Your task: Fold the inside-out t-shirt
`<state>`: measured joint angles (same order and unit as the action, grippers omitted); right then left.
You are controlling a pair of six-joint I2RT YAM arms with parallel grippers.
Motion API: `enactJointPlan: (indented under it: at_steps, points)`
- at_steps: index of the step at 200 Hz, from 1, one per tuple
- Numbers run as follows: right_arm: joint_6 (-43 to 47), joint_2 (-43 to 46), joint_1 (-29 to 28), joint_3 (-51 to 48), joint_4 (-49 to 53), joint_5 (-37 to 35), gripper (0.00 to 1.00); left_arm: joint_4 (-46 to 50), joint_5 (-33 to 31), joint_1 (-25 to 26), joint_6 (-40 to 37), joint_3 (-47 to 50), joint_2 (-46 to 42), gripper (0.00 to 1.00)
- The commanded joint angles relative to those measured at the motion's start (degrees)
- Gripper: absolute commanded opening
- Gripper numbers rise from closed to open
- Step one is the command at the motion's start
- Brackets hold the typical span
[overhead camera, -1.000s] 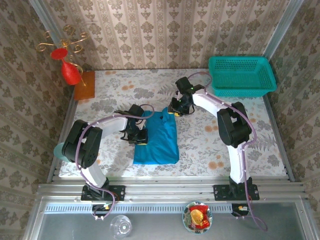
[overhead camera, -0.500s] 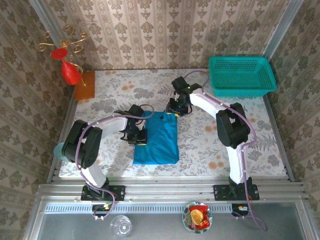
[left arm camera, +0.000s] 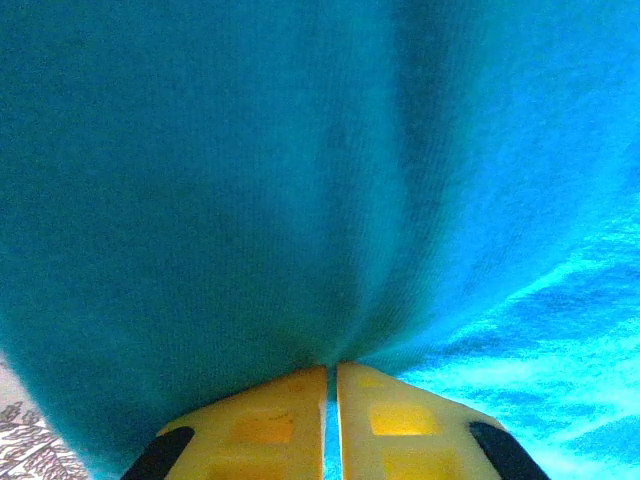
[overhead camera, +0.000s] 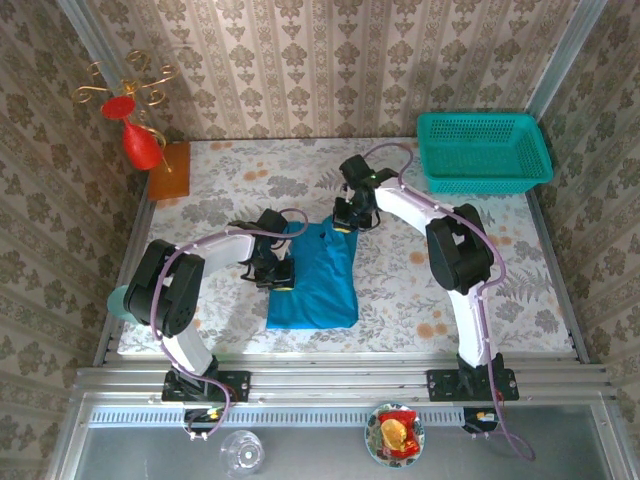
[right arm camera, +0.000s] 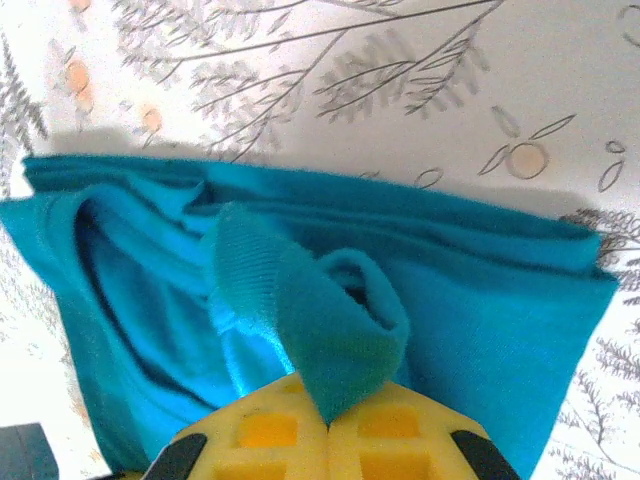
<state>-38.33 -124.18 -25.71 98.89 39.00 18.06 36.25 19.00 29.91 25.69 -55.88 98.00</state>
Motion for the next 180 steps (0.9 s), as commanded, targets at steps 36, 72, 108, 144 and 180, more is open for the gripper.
enactJointPlan:
  at_steps: [36, 72, 108, 144, 180]
  points:
    - [-1.14, -6.04, 4.34, -1.14, -2.53, 4.61, 0.0, 4.49, -2.39, -0.12, -0.17, 2.0, 1.14, 0.13]
    - [-0.54, -5.22, 4.53, -1.26, -1.38, 4.09, 0.12, 4.13, -2.31, -0.12, -0.01, 2.18, 0.89, 0.13]
    - [0.34, 0.51, 4.53, -1.85, 0.11, 2.5, 0.29, 4.29, -2.39, -0.12, -0.15, 1.83, 0.97, 0.13]
    - [1.88, 2.57, 4.53, -1.41, 3.69, 0.12, 0.35, 4.3, -2.32, -0.12, -0.21, 1.5, 1.06, 0.13]
    - [2.77, 0.89, 4.45, -0.45, 6.97, -5.21, 0.37, 4.15, -2.13, -0.04, -0.2, 1.3, 1.04, 0.13]
